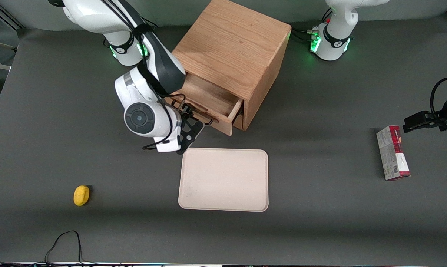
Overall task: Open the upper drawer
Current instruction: 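Pull the upper drawer outward by its handle with the right gripper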
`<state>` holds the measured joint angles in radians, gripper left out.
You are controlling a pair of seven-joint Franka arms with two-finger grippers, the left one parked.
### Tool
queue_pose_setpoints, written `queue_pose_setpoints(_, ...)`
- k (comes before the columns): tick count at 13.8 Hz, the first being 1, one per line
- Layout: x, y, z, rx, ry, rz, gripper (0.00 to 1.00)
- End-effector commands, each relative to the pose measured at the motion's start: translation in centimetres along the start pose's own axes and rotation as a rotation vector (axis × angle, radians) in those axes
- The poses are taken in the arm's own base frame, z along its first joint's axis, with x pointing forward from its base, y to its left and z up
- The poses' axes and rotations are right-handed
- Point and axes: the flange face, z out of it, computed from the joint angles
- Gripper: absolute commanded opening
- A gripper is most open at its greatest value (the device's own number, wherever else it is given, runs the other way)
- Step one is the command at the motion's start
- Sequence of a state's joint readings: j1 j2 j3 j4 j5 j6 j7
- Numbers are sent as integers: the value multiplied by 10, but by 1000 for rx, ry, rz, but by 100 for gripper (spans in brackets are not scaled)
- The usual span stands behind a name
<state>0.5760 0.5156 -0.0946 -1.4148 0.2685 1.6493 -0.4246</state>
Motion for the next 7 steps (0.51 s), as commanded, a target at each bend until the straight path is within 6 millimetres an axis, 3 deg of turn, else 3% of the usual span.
queue_pose_setpoints(1,7,30,-7,-5,25,-2,100)
queue_pose_setpoints(7,10,59,-20,-18,66,19,100)
